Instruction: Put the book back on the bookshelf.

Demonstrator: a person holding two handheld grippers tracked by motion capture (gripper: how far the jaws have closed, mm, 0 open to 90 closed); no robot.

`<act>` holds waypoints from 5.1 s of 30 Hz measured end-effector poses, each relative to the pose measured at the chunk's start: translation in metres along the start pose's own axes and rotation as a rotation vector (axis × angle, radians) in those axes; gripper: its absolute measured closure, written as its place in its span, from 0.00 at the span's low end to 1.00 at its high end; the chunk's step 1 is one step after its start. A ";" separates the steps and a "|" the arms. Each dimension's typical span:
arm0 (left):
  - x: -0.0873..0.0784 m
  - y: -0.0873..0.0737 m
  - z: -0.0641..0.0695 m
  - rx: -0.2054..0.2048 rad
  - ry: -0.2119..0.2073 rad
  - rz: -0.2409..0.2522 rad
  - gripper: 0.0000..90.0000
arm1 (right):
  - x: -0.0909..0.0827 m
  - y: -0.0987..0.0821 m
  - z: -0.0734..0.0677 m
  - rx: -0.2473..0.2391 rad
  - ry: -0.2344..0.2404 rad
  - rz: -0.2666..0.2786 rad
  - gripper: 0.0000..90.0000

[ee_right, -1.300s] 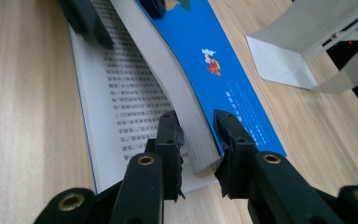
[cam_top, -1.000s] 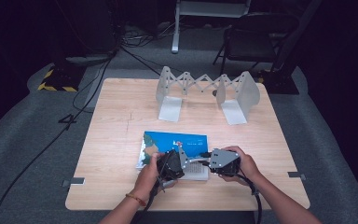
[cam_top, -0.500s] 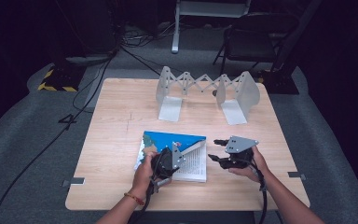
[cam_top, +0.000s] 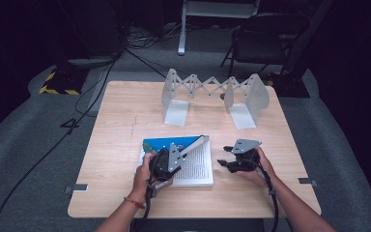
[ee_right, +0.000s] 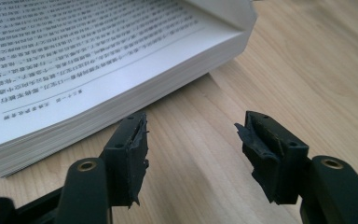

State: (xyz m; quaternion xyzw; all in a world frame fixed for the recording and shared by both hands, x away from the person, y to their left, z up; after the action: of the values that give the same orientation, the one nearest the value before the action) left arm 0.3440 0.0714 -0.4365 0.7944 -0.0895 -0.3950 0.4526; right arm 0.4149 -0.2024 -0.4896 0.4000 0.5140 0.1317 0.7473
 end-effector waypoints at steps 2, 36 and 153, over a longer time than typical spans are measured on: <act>-0.001 0.000 -0.002 -0.007 -0.004 0.003 0.88 | 0.004 0.000 -0.001 -0.006 0.008 -0.010 0.45; -0.014 0.003 0.000 -0.074 -0.208 0.002 0.87 | 0.007 0.010 0.011 0.078 0.069 0.220 0.56; -0.007 -0.001 0.041 -0.216 -0.041 0.164 0.36 | -0.054 0.075 -0.044 -0.008 0.064 0.389 0.41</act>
State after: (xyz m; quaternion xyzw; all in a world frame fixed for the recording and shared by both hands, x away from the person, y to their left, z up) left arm 0.3097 0.0490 -0.4450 0.7229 -0.1204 -0.3799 0.5645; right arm 0.3685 -0.1663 -0.4049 0.4846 0.4500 0.2882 0.6925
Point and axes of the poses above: each handheld gripper's, and its own axes: x roughly forward along the jaws, y roughly out of its top, z roughly to its right, the point moved 2 cm from there along x, roughly forward along the jaws
